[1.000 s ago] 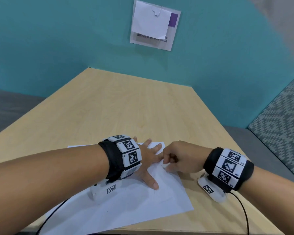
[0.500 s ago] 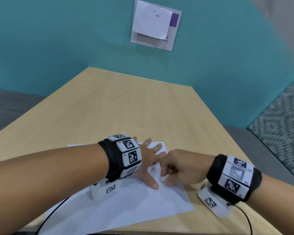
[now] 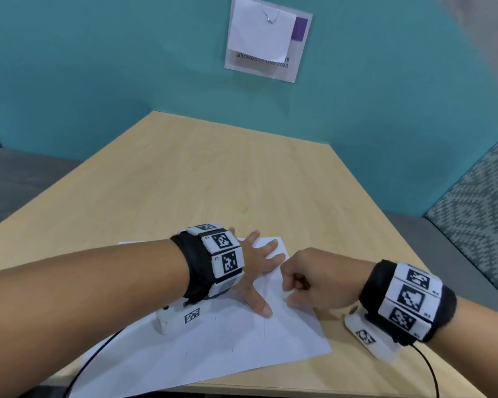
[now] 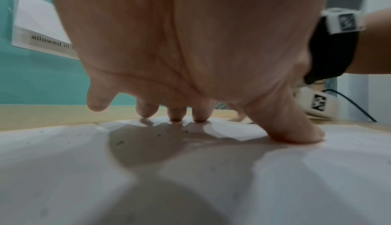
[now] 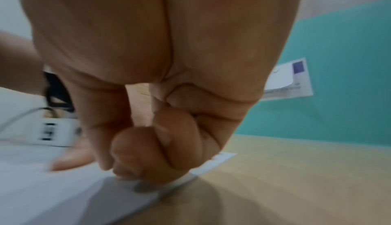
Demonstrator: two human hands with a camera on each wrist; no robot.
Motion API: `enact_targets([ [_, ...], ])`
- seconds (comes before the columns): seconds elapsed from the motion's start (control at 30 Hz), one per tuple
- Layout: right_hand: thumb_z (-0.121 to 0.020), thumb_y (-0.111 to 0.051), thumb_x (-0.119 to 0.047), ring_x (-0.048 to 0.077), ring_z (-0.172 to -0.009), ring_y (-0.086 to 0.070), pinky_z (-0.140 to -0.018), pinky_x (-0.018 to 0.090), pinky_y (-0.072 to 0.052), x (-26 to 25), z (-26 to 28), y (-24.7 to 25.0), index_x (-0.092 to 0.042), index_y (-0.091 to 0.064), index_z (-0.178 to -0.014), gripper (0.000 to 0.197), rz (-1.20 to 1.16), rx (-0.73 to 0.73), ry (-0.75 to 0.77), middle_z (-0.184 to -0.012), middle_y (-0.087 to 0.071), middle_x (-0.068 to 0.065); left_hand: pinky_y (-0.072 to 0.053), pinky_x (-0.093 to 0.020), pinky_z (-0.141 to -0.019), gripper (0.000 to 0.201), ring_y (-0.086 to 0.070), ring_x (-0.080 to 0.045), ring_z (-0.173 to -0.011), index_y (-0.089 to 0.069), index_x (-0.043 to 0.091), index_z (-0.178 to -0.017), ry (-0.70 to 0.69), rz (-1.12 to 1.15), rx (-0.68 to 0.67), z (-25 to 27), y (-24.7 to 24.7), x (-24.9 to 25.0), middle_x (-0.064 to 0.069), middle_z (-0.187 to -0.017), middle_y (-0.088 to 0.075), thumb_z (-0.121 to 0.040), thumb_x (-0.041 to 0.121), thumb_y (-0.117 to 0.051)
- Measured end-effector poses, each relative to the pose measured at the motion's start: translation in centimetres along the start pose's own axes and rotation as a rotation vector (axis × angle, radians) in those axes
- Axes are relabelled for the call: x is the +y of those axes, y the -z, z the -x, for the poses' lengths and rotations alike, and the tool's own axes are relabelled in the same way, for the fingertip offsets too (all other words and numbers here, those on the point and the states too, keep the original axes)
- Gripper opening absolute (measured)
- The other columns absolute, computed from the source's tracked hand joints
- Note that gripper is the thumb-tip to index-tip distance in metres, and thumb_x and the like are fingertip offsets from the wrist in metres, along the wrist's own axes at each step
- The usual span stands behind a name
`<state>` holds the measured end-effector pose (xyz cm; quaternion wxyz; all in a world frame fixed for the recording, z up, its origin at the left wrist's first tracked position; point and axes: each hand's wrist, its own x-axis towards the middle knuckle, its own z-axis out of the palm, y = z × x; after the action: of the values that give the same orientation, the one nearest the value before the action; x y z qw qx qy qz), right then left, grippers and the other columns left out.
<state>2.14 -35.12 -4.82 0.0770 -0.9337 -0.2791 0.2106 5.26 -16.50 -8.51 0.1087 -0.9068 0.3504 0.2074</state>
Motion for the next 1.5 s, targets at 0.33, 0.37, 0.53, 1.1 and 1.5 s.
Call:
enact_targets([
  [0.33,-0.084,-0.068,-0.027,0.008,-0.061,-0.049,-0.064,0.027,-0.047,-0.6,0.4,0.0,-0.016,-0.066,-0.090,0.012,0.001,-0.037,0.007,-0.069,-0.056,-0.011,-0.001,-0.074,-0.112,0.113,0.019,-0.035,-0.151,0.018,0.037,-0.156,-0.003,-0.005,-0.006,0.2,0.1,0.0,0.007,-0.166,0.021,-0.078,0.084,-0.049],
  [0.37,-0.084,-0.069,-0.026,0.008,-0.062,-0.049,-0.064,0.027,-0.047,-0.4,0.3,0.2,-0.016,-0.066,-0.089,0.012,-0.002,-0.032,-0.002,-0.069,-0.057,-0.011,-0.001,-0.073,-0.112,0.113,0.019,-0.035,-0.151,0.017,0.036,-0.156,-0.005,-0.008,-0.003,0.2,0.2,-0.1,0.006,-0.166,0.020,-0.078,0.084,-0.048],
  [0.53,-0.084,-0.068,-0.026,0.009,-0.061,-0.049,-0.062,0.024,-0.044,0.0,0.2,0.6,-0.020,-0.062,-0.084,0.009,0.000,0.013,-0.048,-0.070,-0.057,-0.009,0.000,-0.073,-0.112,0.112,0.018,-0.035,-0.151,0.016,0.036,-0.157,-0.002,0.003,0.015,0.4,0.2,0.1,0.006,-0.166,0.018,-0.078,0.083,-0.049],
  [1.1,-0.088,-0.067,-0.027,0.008,-0.062,-0.048,-0.061,0.021,-0.041,-0.8,-1.0,0.7,-0.021,-0.060,-0.087,0.009,0.009,0.063,-0.029,-0.071,-0.056,-0.009,-0.003,-0.068,-0.116,0.109,0.017,-0.028,-0.152,0.013,0.035,-0.158,0.003,0.034,0.034,3.0,1.5,-0.1,0.002,-0.167,0.017,-0.081,0.080,-0.050],
  [1.5,-0.086,-0.065,-0.019,0.003,-0.059,-0.047,-0.057,0.017,-0.040,-4.0,0.2,-0.8,-0.015,-0.060,-0.089,0.007,0.006,-0.096,0.143,-0.073,-0.057,-0.007,0.002,-0.073,-0.113,0.128,0.027,-0.030,-0.149,0.020,0.034,-0.156,0.006,0.116,-0.058,3.8,-0.9,0.7,0.002,-0.162,0.032,-0.071,0.077,-0.066],
])
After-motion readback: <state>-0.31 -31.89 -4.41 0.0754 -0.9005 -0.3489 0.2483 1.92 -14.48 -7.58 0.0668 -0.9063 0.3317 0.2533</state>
